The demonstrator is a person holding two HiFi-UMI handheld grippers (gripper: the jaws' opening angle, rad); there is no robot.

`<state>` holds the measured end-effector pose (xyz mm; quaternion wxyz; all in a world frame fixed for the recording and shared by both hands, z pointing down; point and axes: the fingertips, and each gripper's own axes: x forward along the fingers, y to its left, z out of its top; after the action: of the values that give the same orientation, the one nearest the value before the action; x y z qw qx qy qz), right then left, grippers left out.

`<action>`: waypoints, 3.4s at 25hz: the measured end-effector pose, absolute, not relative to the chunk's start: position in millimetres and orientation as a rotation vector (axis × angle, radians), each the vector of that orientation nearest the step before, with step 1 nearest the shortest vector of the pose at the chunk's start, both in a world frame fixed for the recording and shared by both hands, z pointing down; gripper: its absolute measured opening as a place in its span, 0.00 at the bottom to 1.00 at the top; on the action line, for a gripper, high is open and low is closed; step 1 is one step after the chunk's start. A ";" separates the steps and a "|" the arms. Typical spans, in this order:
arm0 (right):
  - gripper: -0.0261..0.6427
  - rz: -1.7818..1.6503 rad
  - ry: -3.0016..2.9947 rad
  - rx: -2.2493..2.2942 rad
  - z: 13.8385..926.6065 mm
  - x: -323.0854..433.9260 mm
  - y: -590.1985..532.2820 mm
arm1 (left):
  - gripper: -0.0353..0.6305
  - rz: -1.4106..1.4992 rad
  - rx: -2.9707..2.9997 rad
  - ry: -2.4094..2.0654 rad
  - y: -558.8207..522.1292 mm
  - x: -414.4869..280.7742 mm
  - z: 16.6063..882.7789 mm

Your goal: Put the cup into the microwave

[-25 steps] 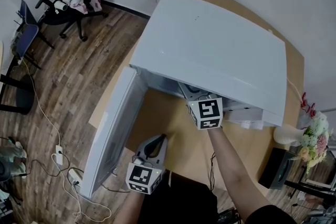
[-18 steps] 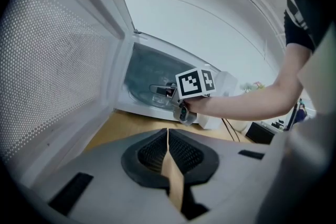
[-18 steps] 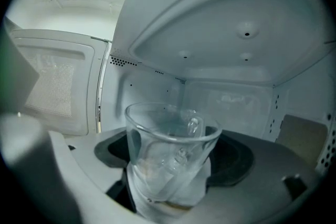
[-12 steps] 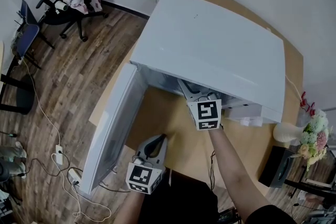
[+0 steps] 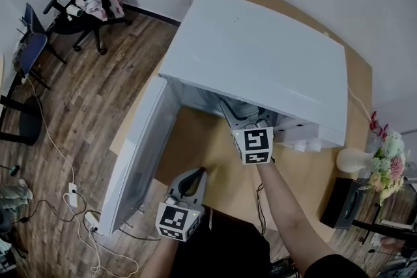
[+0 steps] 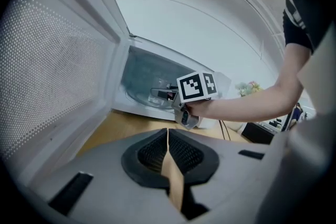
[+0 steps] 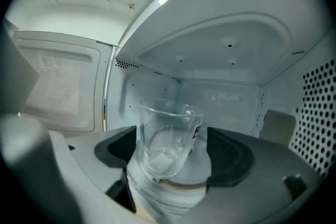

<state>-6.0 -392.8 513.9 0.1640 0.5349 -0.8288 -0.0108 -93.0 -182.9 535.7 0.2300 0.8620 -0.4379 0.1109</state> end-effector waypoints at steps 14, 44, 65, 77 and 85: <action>0.59 0.041 -2.371 1.529 515.0 -0.5 -365.2 | 0.06 0.305 2.405 -1.199 -177.0 -90.2 522.6; 0.59 0.355 -2.519 1.580 452.1 15.5 -277.4 | 0.06 0.200 2.486 -1.196 -189.4 -82.3 458.4; 0.28 0.361 -2.509 1.891 362.9 88.7 -202.5 | 0.06 0.137 2.687 -1.023 -207.1 -27.6 395.4; 0.03 0.248 -2.346 2.127 340.0 156.2 -161.1 | 0.06 0.144 2.751 -0.951 -204.4 -3.3 381.9; 0.03 0.275 -2.142 2.189 383.6 187.1 -122.4 | 0.06 0.192 2.766 -0.947 -202.0 3.4 389.5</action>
<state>187.1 -122.4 383.6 0.0333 0.7115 -0.6962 0.0895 3.4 -202.0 389.5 0.1056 0.9388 -0.3213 0.0650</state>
